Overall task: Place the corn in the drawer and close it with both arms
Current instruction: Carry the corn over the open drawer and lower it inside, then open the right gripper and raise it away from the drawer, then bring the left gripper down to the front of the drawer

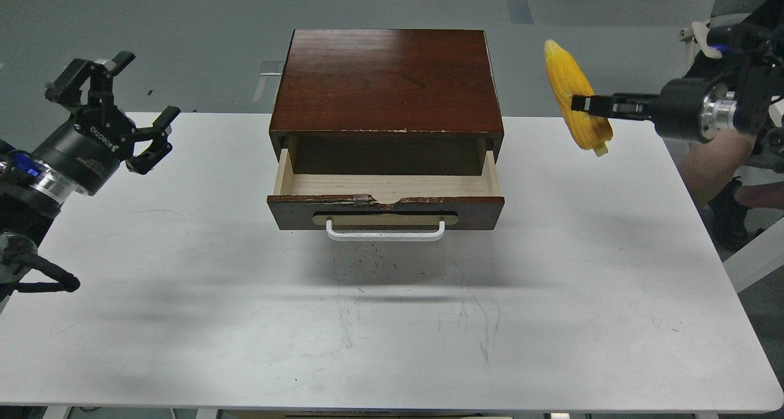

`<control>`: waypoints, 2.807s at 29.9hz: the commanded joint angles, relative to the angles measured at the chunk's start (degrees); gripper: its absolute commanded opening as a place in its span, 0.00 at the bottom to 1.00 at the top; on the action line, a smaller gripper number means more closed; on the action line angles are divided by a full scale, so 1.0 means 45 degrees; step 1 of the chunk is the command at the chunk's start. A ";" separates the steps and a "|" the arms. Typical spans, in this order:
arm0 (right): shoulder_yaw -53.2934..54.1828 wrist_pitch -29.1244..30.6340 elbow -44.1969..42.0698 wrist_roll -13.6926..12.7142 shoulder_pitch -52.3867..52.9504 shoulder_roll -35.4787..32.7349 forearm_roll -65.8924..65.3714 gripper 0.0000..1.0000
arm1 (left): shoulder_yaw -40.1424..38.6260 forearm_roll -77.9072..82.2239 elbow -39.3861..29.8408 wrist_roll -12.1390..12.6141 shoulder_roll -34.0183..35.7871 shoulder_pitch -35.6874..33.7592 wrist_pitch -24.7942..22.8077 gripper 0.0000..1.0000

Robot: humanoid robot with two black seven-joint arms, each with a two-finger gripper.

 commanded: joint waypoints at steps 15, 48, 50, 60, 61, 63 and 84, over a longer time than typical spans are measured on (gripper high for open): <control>-0.3585 0.0789 0.2485 -0.0001 0.5627 0.4633 -0.3684 0.06 | 0.0001 0.0039 -0.0017 0.0000 0.0045 0.0000 0.0000 1.00; -0.5793 -0.1574 0.0414 -0.0001 0.4690 0.8211 -0.6095 0.71 | 0.0001 0.0039 -0.0017 0.0000 0.0065 0.0000 0.0000 1.00; -0.5735 -0.1594 0.0414 -0.0001 0.4710 0.8075 -0.5998 0.80 | 0.0001 0.0039 -0.0017 0.0000 0.0045 0.0000 0.0000 1.00; -0.4722 -0.1574 0.0648 -0.0001 0.5313 0.7021 -0.3680 0.96 | 0.0001 0.0039 -0.0017 0.0000 0.0064 -0.0078 0.0000 1.00; -0.4390 -0.1555 0.0668 -0.0001 0.5373 0.6729 -0.2764 0.97 | 0.0001 0.0039 -0.0017 0.0000 0.0065 -0.0097 0.0000 1.00; -0.3766 -0.1535 0.0649 -0.0001 0.5374 0.6144 -0.1223 0.98 | 0.0001 0.0059 -0.0037 0.0000 0.0103 -0.0233 0.0000 1.00; 0.3795 -0.1633 -0.0931 -0.0001 -0.4838 0.1531 0.9803 0.99 | -0.0175 0.5620 -0.4175 0.0000 0.0554 -0.2245 0.0000 1.00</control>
